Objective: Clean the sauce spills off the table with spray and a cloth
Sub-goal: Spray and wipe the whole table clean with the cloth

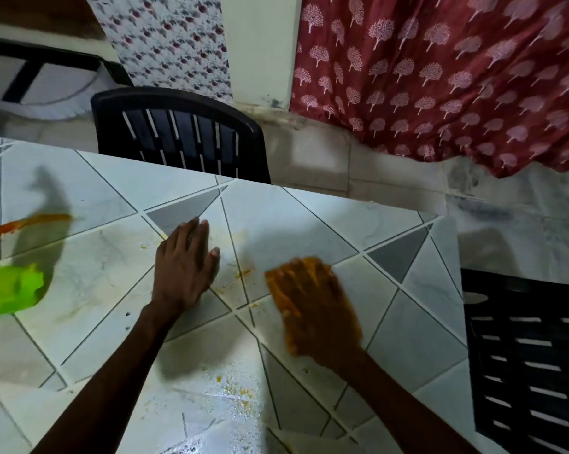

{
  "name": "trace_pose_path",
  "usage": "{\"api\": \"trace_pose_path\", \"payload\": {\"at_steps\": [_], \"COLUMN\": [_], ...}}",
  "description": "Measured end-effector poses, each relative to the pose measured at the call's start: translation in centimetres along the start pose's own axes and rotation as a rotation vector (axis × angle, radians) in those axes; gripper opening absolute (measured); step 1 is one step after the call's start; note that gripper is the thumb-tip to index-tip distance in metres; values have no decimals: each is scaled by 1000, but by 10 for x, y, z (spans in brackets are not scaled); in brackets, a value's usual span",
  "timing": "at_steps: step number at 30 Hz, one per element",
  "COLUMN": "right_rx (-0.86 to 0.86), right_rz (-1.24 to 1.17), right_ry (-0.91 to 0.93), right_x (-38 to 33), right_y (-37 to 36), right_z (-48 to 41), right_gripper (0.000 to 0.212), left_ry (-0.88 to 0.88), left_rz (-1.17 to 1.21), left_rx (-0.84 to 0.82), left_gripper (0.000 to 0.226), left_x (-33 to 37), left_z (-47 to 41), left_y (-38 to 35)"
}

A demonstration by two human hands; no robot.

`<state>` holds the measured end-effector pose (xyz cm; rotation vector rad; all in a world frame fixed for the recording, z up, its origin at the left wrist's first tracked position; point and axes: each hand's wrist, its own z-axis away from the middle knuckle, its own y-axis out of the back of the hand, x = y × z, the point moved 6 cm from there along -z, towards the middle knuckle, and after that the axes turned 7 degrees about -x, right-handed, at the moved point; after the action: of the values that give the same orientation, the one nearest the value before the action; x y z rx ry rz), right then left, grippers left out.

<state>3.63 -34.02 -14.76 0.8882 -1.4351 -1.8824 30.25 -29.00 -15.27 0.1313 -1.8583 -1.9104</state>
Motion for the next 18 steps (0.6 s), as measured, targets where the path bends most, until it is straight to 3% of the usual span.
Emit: {"api": "trace_pose_path", "payload": {"at_steps": [4,8,12,15,18], "right_rx": [-29,33,30,45,-2], "right_rz": [-44,-81,-63,-36,10], "right_ry": [-205,-472,-251,-38,82], "right_x": [70,84,-15,-62,-51], "right_y": [-4,20,24,8,-4], "right_z": [-10,-121,-178,-120,-31], "right_gripper": [66,69,69,64,64], "left_ry": [44,43,20,-24,23], "left_rz": [6,8,64,147,146], "left_rx": [-23,-56,-55,12,89], "left_gripper": [65,68,65,53,52], "left_x": [-6,-8,-15,-24,-36], "left_z": [0,-4,-3,-7,-1], "left_y": [-8,-10,-6,8,20]}}
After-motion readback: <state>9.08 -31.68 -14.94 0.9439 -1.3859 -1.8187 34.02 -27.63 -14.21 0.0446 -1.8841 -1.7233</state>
